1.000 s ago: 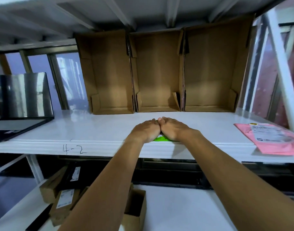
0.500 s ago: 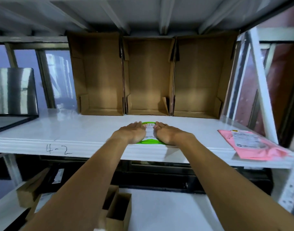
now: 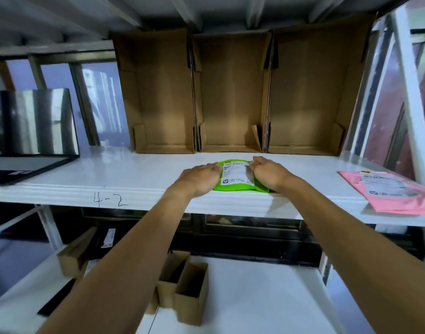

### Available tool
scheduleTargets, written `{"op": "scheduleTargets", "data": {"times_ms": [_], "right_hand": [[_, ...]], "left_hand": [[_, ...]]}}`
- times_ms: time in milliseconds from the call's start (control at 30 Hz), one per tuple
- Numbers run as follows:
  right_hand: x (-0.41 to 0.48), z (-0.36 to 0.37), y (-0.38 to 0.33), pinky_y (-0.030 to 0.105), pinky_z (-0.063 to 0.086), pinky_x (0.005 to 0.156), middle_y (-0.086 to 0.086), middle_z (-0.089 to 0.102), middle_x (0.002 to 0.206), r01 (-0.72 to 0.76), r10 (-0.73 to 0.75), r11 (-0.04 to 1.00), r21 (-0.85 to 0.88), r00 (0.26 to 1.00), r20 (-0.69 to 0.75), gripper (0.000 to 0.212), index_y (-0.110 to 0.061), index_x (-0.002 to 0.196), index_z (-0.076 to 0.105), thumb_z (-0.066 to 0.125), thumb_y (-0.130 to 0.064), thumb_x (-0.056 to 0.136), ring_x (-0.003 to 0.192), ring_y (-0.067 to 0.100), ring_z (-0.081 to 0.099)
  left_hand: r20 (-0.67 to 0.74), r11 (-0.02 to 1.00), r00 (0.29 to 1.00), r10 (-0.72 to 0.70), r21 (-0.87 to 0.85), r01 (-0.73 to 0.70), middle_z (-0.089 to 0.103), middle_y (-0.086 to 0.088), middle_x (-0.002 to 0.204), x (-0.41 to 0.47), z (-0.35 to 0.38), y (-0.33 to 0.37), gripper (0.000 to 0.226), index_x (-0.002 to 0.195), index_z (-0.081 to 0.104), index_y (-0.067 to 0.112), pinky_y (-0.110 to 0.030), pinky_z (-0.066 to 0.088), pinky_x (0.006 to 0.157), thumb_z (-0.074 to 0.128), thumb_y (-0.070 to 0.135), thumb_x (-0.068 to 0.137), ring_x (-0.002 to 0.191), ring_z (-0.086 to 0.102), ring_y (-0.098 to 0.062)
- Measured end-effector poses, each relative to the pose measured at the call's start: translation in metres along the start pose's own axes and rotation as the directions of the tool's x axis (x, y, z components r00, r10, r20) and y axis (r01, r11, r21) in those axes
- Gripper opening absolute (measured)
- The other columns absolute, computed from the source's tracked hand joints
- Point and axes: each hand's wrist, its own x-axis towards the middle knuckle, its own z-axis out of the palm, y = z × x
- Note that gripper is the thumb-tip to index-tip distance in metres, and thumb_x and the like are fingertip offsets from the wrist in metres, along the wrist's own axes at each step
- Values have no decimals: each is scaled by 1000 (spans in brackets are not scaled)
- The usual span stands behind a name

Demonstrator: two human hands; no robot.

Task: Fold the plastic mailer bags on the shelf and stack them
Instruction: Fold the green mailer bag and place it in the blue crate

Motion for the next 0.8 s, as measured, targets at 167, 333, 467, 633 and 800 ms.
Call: {"op": "scheduleTargets", "data": {"times_ms": [167,333,467,633,800], "right_hand": [[-5,7,-3,36,24,118,-6,27,163,127,-134,989,-72,985,-106,52,-31,155,29,29,-40,104,147,20,29],[-10,13,-9,34,16,119,-6,19,165,223,-228,944,-245,974,6,53,-30,158,20,22,-43,106,151,14,17],[-10,11,-11,31,8,120,-6,8,167,180,-160,947,-265,983,94,55,-26,160,12,15,-43,107,153,11,6],[-10,8,-13,31,3,121,-7,-1,167,166,-121,934,-317,980,158,54,-22,160,7,14,-37,108,152,6,-4],[-17,5,-19,34,4,121,-7,-3,167,142,-89,942,-305,979,182,54,-22,160,6,12,-37,109,153,9,-7]], "left_hand": [[-129,976,978,165,-120,-181,15,22,164,-1,8,-2,47,153,33,44,-35,12,120,28,39,107,151,18,-8],[-17,980,980,198,-10,-198,15,16,166,-7,6,6,48,157,25,39,-34,17,117,24,40,109,152,18,-14],[53,985,984,170,6,-171,12,16,166,-6,4,7,49,158,17,42,-31,15,118,20,45,109,153,16,-17],[145,992,983,111,43,-119,1,13,167,0,5,9,56,161,5,28,-30,4,121,15,46,109,154,2,-7],[151,994,985,78,62,-88,-1,10,168,1,5,10,60,161,2,23,-31,3,124,11,48,108,154,0,-6]]}}
